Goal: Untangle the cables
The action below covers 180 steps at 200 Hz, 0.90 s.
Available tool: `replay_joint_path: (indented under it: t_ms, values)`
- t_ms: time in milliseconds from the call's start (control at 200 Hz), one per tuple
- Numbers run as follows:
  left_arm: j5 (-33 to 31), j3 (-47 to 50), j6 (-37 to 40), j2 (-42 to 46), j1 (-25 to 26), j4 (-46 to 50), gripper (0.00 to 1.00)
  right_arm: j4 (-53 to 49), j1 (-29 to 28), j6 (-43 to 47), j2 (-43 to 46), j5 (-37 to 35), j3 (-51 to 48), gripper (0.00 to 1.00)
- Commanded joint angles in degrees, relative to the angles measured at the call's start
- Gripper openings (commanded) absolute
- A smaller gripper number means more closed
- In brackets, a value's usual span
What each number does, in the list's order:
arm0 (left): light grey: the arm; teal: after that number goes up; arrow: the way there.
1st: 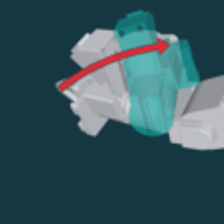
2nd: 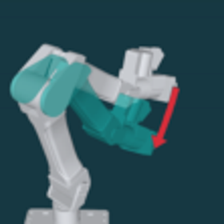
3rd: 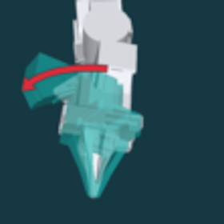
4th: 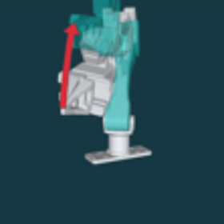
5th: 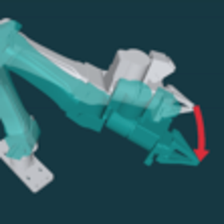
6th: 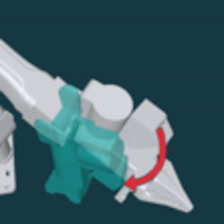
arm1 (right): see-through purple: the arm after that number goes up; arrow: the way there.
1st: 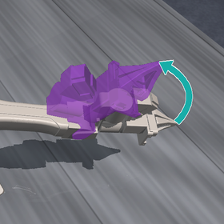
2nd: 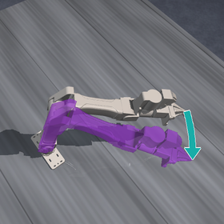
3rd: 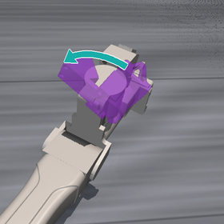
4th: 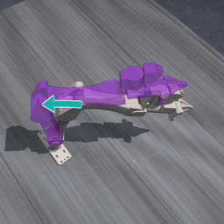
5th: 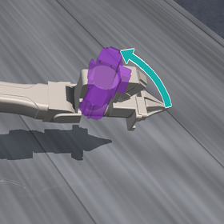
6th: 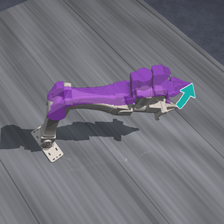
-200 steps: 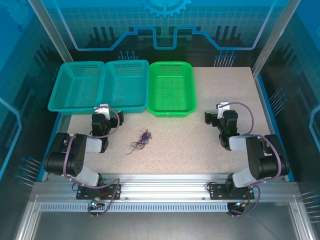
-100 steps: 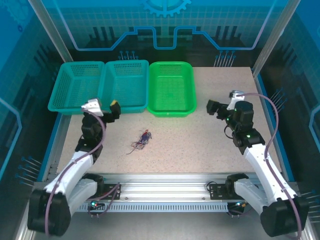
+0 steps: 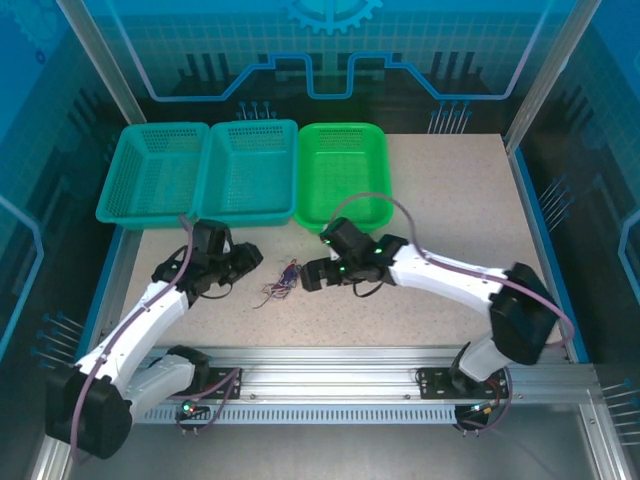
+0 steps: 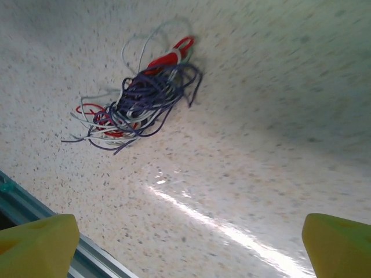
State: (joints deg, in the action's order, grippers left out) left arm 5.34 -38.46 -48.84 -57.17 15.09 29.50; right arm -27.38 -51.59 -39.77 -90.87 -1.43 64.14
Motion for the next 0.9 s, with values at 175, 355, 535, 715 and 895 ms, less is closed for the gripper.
replay_joint_path:
  t_ms: [175,355,535,715,895]
  values:
    - [7.02,13.90,-24.67,2.45,1.84,1.83,0.46,1.68,-3.43,-6.46,-15.79,-0.13,12.36,1.00]
    - [4.30,16.31,-23.89,2.29,1.87,0.80,0.47,1.66,-3.39,-7.60,-21.46,0.59,17.74,1.00]
    - [5.18,17.36,-23.45,-0.48,1.87,-4.87,0.47,0.75,-3.46,-7.67,-25.71,2.65,21.54,1.00]
    - [6.51,18.50,-24.35,-3.77,1.87,-9.35,0.42,-0.28,-3.49,-7.70,-27.20,2.18,23.30,1.00]
    - [7.70,19.33,-24.45,-6.60,1.87,-12.61,0.26,-2.29,-3.50,-8.38,-29.34,1.81,25.65,1.00]
